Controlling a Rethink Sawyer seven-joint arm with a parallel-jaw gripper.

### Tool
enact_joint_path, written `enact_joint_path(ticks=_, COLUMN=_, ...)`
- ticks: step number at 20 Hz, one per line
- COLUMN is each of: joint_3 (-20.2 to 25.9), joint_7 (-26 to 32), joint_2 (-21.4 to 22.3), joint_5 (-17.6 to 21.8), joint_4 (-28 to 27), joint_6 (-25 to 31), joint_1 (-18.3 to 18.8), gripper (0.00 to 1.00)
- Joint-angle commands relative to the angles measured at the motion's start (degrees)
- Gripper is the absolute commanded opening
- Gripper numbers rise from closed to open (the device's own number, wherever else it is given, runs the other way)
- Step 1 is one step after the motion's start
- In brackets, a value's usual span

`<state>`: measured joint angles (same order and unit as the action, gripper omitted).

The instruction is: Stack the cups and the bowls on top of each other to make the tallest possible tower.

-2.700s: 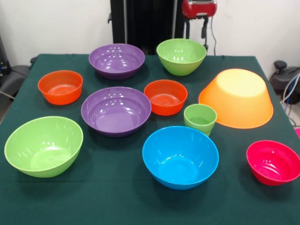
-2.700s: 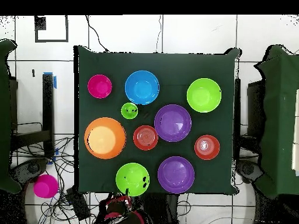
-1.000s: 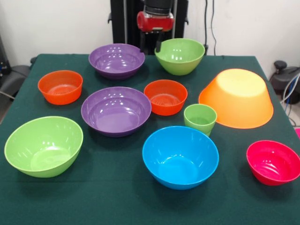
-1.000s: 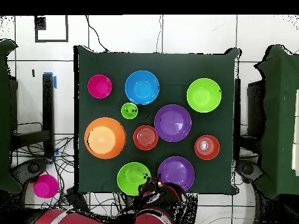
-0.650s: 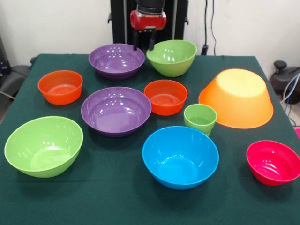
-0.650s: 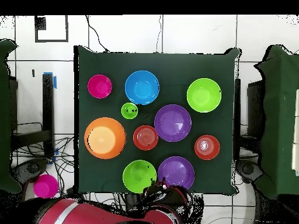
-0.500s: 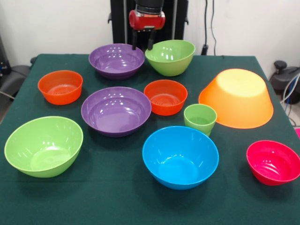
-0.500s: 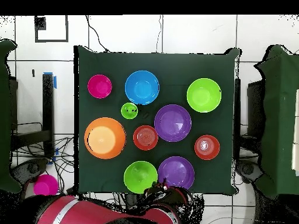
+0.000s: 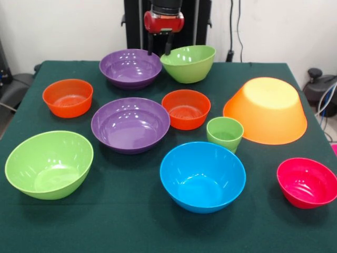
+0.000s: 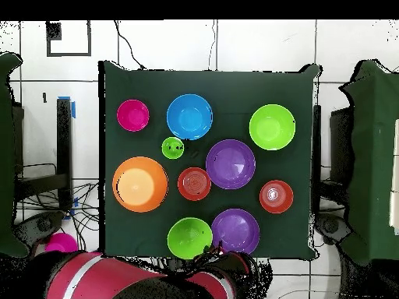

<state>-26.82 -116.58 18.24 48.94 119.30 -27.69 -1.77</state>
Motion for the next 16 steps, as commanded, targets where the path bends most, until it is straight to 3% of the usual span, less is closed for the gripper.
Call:
enact_joint_path(ticks=1, joint_3=2.89, joint_7=0.15, joint_2=-0.99, joint_5=-0.5, joint_4=-6.99, joint_6=-1.31, joint_1=-1.24, gripper=1.0)
enact_joint_path(ticks=6, joint_3=4.34, joint_7=-1.62, joint_2=5.91, joint_5=4.49, joint_4=-5.23, joint_6=5.25, joint_1=-0.84, gripper=1.0)
enact_joint_path(ticks=9, joint_3=8.37, joint_7=-3.37, joint_2=10.82, joint_5=7.33, joint_4=-2.89, joint_6=10.36, joint_1=0.53, gripper=1.0)
enact_joint_path(ticks=11, joint_3=14.58, joint_7=-5.73, joint_2=16.67, joint_5=9.14, joint_4=0.82, joint_6=14.75, joint_1=3.69, gripper=1.0)
enact_joint_path(ticks=12, joint_3=19.77, joint_7=-6.84, joint_2=22.32, joint_5=10.14, joint_4=4.55, joint_6=18.07, joint_1=6.21, gripper=1.0)
enact_joint_path(ticks=14, joint_3=33.76, joint_7=-4.39, joint_2=36.12, joint_5=7.23, joint_4=14.3, joint_6=26.8, joint_1=13.37, gripper=1.0)
enact_joint_path(ticks=16, joint_3=47.3, joint_7=0.64, joint_2=45.49, joint_5=1.24, joint_4=20.9, joint_6=31.06, joint_1=19.99, gripper=1.0)
